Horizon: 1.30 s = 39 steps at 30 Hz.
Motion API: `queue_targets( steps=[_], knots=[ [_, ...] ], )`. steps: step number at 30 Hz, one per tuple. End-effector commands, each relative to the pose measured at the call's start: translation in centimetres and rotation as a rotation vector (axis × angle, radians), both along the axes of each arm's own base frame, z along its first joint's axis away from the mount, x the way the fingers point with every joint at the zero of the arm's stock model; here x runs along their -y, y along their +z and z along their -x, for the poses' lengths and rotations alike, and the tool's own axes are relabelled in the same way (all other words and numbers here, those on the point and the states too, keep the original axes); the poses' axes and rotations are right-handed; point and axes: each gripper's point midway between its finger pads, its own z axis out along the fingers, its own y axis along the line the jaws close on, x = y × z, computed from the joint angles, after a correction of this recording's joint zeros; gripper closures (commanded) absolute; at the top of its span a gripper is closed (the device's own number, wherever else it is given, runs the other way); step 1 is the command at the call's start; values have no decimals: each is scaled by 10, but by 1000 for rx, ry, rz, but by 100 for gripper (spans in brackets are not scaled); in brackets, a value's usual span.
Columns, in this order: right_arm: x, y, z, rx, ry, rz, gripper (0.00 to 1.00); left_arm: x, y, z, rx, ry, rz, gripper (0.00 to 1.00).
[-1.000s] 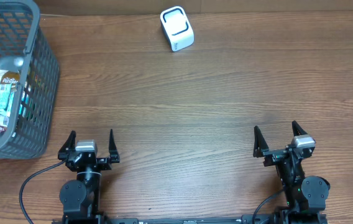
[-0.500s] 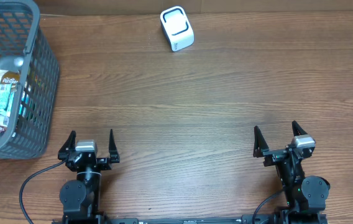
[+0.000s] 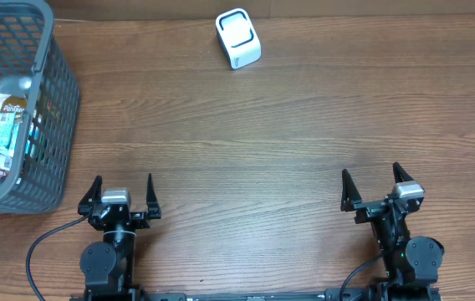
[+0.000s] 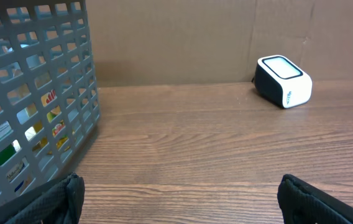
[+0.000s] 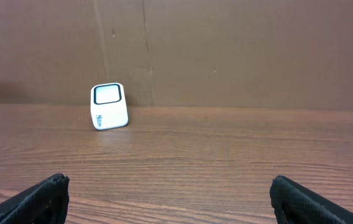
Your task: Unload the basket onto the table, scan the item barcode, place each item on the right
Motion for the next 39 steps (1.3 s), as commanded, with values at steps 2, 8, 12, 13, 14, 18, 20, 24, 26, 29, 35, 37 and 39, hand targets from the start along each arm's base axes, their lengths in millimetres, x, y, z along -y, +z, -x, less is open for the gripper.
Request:
queue_targets(
  steps=[2,8,12,13,14,18,20,24,26,29,35,37,39],
  knots=[
    [2,-2,0,1,-9,-5,0,2,1,0,8,-12,-12,0],
    [2,-2,0,1,-9,-5,0,2,1,0,8,-12,-12,0],
    [2,-2,0,1,-9,-5,0,2,1,0,8,-12,-12,0],
    [2,-2,0,1,-9,-5,0,2,1,0,8,-12,-12,0],
    [2,-2,0,1,-10,-5,0,2,1,0,7,-10,-12,0],
    [2,-2,0,1,-9,-5,0,1,1,0,9,-6,-12,1],
    [2,-2,0,1,-9,-5,0,1,1,0,8,-6,-12,0],
    [2,-2,0,1,-9,-5,0,1,1,0,8,-7,-13,0],
    [2,-2,0,1,-9,-5,0,1,1,0,8,-7,-12,1],
    [2,-2,0,1,-9,-5,0,1,1,0,9,-4,-13,0],
    [2,-2,0,1,-10,-5,0,13,125,20,432,-69,-29,1],
    [2,-2,0,1,-9,-5,0,17,190,49,609,-90,-26,1],
    [2,-2,0,1,-9,-5,0,23,223,68,676,-118,-38,1]
  ],
)
